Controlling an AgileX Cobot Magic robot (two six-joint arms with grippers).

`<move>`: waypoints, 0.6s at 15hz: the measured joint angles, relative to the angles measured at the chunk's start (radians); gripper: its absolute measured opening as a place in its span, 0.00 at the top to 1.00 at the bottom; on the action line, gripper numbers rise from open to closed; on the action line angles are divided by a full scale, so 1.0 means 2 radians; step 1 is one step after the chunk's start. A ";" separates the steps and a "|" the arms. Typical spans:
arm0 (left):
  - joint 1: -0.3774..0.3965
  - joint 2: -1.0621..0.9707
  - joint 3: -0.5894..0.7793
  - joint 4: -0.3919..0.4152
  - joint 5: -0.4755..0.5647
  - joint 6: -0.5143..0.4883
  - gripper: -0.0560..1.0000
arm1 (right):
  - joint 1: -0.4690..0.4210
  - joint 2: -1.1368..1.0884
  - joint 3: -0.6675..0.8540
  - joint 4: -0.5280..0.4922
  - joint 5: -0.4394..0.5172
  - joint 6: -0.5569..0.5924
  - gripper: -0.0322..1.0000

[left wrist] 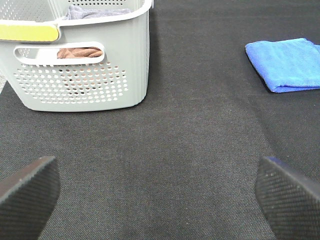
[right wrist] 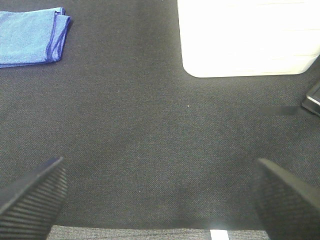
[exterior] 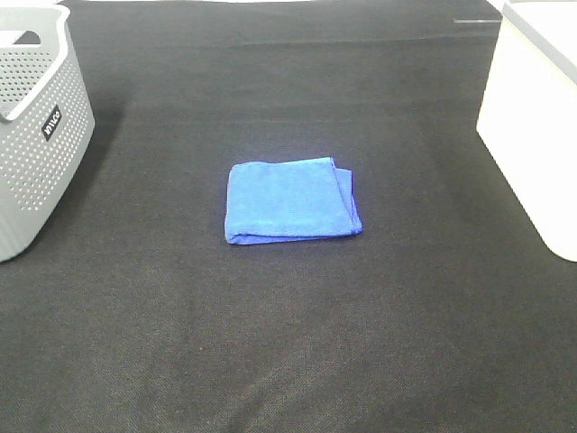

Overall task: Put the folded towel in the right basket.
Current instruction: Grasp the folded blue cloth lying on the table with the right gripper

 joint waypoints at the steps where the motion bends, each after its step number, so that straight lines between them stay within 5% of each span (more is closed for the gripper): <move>1: 0.000 0.000 0.000 0.000 0.000 0.000 0.01 | 0.000 0.000 0.000 0.000 0.000 0.000 0.03; 9: 0.000 0.000 0.000 0.000 0.000 0.000 0.01 | 0.000 0.000 0.000 0.000 0.000 0.000 0.03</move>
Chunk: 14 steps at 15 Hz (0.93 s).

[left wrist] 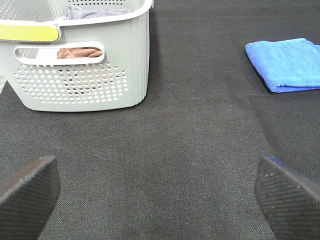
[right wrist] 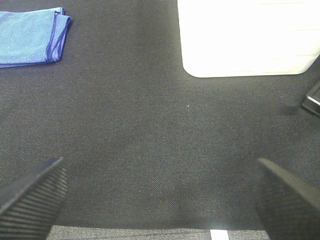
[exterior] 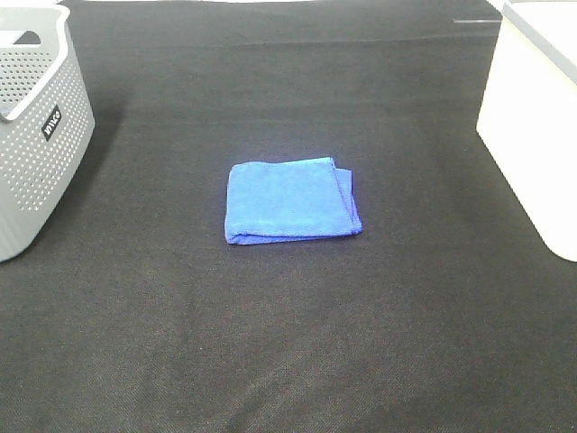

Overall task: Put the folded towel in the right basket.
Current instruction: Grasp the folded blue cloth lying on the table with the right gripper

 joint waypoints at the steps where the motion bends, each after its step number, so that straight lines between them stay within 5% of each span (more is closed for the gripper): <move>1: 0.000 0.000 0.000 0.000 0.000 0.000 0.01 | 0.000 0.000 0.000 0.000 0.000 0.000 0.03; 14: 0.000 0.000 0.000 0.000 0.000 0.000 0.01 | 0.000 0.000 0.000 0.000 0.000 0.000 0.03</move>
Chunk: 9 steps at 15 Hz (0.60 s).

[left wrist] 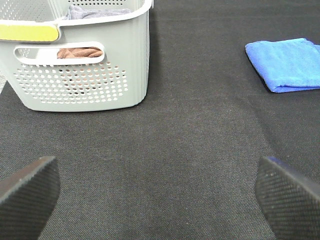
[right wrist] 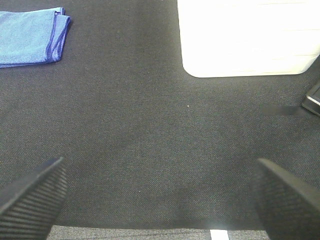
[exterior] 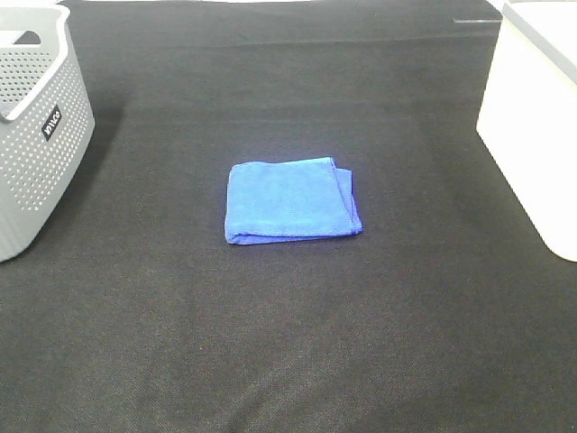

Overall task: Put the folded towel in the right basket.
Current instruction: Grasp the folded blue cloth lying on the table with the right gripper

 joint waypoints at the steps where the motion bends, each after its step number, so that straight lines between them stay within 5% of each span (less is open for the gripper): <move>1: 0.000 0.000 0.000 0.000 0.000 0.000 0.01 | 0.000 0.000 0.000 0.000 0.000 0.000 0.03; 9: 0.000 0.000 0.000 0.000 0.000 0.000 0.01 | 0.000 0.000 0.000 0.000 0.000 0.000 0.03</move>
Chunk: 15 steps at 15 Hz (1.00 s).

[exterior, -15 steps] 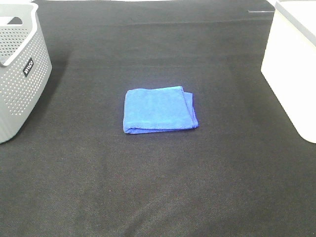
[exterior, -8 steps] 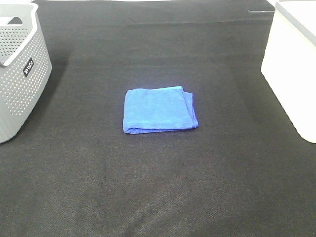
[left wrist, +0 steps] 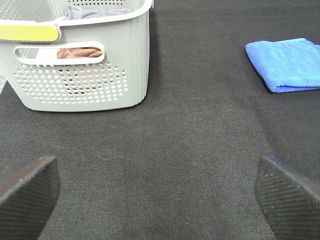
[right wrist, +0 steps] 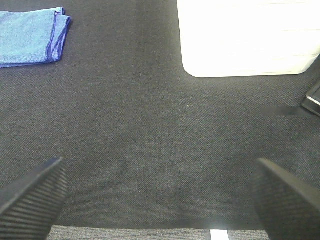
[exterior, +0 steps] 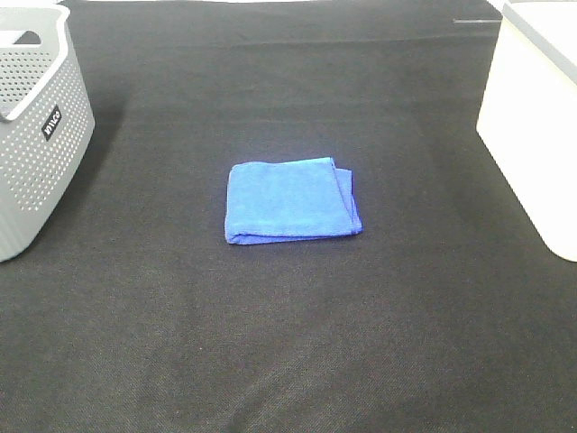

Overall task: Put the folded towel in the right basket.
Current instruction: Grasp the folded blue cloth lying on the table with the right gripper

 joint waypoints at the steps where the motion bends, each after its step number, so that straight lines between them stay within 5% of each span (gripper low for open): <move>1: 0.000 0.000 0.000 0.000 0.000 0.000 0.01 | 0.000 0.000 0.000 0.000 0.000 0.000 0.03; 15: 0.000 0.000 0.000 0.001 0.000 0.000 0.01 | 0.000 0.000 0.000 -0.001 0.000 -0.005 0.03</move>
